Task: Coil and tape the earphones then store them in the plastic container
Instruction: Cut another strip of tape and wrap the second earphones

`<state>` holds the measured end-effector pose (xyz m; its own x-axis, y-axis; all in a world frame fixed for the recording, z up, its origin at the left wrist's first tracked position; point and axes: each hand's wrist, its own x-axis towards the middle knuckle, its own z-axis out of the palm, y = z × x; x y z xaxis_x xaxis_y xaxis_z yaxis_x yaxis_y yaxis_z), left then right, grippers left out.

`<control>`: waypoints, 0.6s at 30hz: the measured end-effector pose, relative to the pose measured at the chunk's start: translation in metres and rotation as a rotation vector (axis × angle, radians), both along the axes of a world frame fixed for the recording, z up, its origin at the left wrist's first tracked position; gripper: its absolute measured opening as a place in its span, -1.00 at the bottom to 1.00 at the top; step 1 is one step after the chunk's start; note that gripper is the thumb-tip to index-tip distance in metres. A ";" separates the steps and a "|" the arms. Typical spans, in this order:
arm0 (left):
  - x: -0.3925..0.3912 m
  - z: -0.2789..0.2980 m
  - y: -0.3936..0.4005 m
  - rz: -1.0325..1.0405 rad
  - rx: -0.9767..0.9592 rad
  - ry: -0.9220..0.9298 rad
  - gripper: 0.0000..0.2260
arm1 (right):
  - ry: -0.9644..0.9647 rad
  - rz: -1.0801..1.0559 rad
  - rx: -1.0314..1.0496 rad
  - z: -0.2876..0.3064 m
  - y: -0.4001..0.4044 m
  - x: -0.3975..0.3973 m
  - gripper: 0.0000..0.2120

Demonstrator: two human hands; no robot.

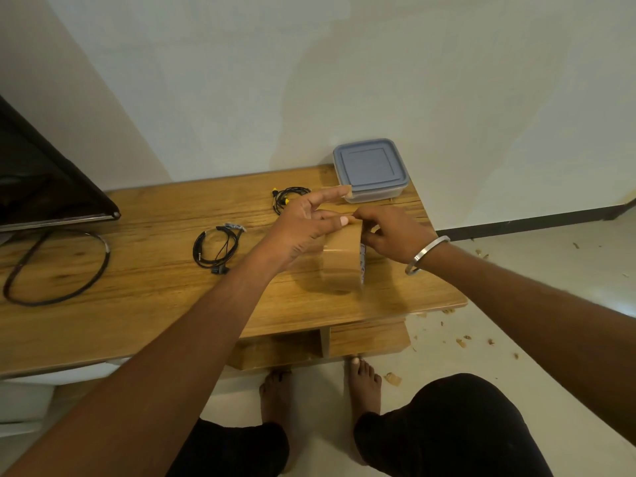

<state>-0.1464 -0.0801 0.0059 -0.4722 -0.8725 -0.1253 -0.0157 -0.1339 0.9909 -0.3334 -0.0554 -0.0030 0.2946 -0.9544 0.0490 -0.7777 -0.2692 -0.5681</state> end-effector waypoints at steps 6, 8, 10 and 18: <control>-0.001 -0.010 0.007 0.134 -0.124 -0.066 -0.53 | 0.132 0.059 0.026 -0.003 0.004 -0.003 -0.86; -0.005 -0.017 0.013 0.200 -0.145 -0.054 -0.53 | 0.150 0.060 0.018 -0.004 0.008 -0.004 -0.81; -0.012 -0.022 0.018 0.274 -0.143 -0.027 -0.51 | 0.159 0.042 0.029 -0.004 0.009 -0.006 -0.79; -0.036 -0.045 0.023 0.514 -0.041 0.125 -0.50 | 0.239 -0.017 0.069 -0.002 0.005 -0.018 -0.79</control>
